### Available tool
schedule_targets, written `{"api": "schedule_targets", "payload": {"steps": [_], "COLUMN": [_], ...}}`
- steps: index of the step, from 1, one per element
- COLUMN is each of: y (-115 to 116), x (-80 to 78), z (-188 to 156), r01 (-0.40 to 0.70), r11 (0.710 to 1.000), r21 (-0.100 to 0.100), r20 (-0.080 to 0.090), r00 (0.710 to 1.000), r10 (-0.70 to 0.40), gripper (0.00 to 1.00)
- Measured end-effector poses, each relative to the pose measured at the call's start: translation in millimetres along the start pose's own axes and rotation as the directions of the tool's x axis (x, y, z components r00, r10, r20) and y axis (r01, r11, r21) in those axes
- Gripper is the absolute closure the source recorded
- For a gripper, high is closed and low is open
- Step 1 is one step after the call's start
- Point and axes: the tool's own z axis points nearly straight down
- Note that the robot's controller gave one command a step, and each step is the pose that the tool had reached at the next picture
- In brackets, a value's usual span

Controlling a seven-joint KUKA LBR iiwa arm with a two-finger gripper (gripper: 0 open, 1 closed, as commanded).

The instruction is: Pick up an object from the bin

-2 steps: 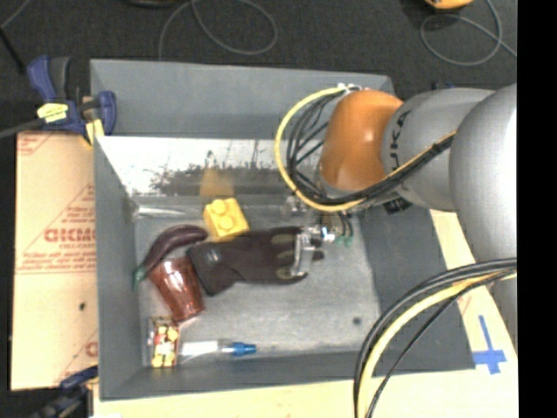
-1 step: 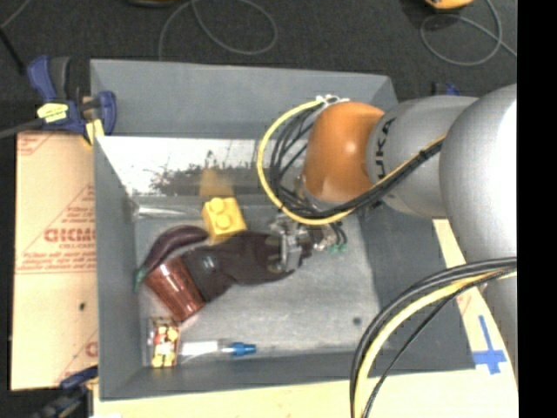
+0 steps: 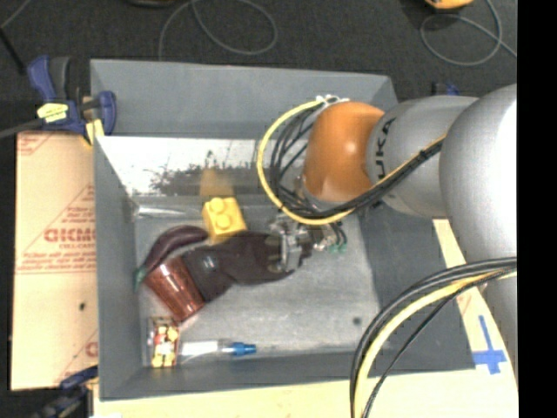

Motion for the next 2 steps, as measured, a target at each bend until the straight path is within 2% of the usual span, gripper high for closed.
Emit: {"api": "schedule_targets", "payload": {"steps": [2], "y": [0], "x": [0.8], "z": [-13], "r01": [0.000], "r11": [1.000], "r21": [0.001], "r20": [0.000], "r00": [1.000], "r10": [0.000], "gripper": [1.00]}}
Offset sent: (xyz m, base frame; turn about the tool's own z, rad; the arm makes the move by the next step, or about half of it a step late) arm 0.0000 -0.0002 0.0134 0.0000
